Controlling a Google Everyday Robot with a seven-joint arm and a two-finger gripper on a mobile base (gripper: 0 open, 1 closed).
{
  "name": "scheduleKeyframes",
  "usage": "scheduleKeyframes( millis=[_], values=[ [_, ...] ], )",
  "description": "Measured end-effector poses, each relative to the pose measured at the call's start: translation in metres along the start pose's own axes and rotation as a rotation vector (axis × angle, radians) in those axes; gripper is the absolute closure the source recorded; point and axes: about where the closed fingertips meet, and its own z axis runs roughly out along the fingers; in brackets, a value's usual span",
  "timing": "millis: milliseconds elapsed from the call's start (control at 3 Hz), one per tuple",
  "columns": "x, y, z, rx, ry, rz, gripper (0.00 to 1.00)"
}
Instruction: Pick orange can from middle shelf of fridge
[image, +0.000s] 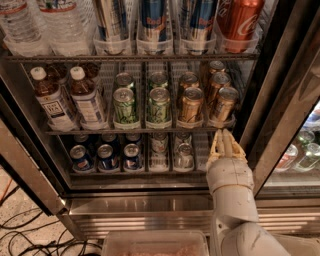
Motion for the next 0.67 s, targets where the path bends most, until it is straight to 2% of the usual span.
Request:
scheduleKeyframes(
  millis=[333,667],
  values=[
    [0.0,0.0,0.0,0.0,0.0,0.0,0.6],
    [0.0,0.0011,0.0008,-0.002,0.0,-0.002,0.42]
  ],
)
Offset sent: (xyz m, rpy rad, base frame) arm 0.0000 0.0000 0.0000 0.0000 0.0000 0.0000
